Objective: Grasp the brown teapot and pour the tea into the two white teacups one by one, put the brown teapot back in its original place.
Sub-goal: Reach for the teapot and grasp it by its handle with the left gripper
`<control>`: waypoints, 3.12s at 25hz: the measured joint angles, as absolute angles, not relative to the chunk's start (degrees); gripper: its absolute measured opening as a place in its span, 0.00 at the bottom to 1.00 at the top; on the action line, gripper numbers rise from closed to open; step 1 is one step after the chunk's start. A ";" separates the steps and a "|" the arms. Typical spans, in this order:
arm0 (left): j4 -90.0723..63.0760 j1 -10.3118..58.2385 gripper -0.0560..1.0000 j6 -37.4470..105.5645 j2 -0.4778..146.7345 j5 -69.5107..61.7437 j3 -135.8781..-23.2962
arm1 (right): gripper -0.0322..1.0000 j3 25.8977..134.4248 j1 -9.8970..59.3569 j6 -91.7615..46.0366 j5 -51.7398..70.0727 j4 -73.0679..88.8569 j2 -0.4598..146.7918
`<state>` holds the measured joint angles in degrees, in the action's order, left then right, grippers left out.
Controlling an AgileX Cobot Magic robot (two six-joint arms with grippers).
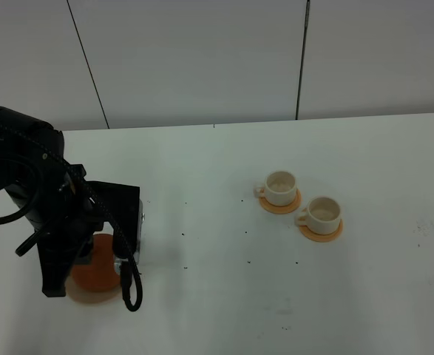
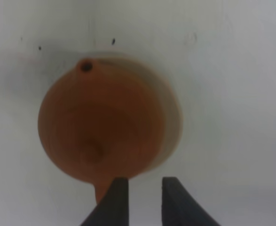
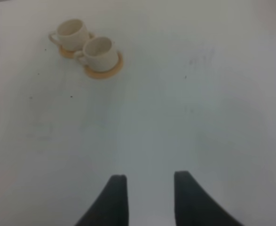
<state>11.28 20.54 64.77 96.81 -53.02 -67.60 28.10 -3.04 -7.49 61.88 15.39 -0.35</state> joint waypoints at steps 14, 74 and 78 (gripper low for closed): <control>10.40 11.74 0.30 64.11 96.81 -58.38 -67.60 | 0.26 28.10 -3.04 -7.49 61.88 15.39 -0.35; 20.80 13.75 0.48 57.42 114.59 -62.74 -81.06 | 0.26 28.01 -3.04 -7.49 61.88 15.39 -0.35; 20.75 13.75 0.48 57.42 114.82 -62.25 -81.06 | 0.26 28.01 -3.04 -7.49 61.88 15.39 -0.35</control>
